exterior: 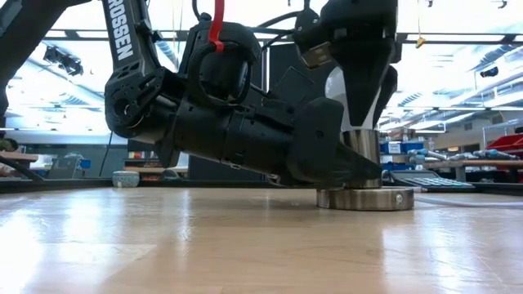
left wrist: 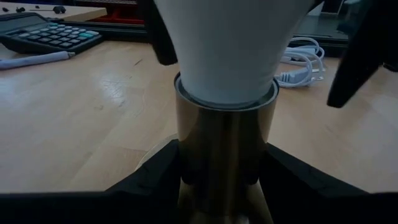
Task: Screw lightbulb
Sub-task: Remove the lightbulb from the lamp
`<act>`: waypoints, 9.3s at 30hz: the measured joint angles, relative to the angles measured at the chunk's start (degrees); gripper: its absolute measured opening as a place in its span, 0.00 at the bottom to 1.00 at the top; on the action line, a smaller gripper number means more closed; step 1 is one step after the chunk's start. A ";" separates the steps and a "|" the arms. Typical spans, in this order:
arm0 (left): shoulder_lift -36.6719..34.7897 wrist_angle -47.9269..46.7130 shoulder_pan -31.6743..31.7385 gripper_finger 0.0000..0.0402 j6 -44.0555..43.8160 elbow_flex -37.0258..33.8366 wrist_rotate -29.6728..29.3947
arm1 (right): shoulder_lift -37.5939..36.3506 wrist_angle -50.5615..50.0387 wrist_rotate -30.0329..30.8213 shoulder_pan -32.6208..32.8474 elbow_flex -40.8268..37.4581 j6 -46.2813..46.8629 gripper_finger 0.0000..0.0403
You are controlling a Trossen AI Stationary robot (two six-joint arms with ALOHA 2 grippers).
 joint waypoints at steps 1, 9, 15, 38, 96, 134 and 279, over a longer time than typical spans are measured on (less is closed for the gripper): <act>0.00 0.01 0.00 0.47 0.00 -0.01 0.01 | 0.01 -0.33 -0.03 -0.08 0.14 1.09 0.81; 0.00 0.14 0.00 0.47 -0.01 -0.01 0.25 | 0.24 -2.49 2.62 -0.86 4.30 3.16 0.73; 0.00 0.25 0.07 0.47 -0.07 0.06 0.25 | 0.26 -6.53 1.93 -1.33 5.59 4.11 0.71; 0.04 0.02 -0.02 0.47 -1.83 -0.01 0.16 | 0.26 -4.75 -1.72 -1.30 5.23 4.28 0.80; 0.07 -0.04 0.20 0.47 -2.08 0.02 -0.04 | 0.26 -6.95 -3.17 -1.78 5.23 35.30 0.67; 0.11 -0.54 0.13 0.47 0.11 0.02 0.07 | 0.26 -7.34 -3.21 -0.46 5.19 -65.61 0.69; 0.02 0.34 0.48 0.47 0.33 0.04 2.02 | 0.26 -9.98 -9.18 -1.32 5.23 -200.84 0.76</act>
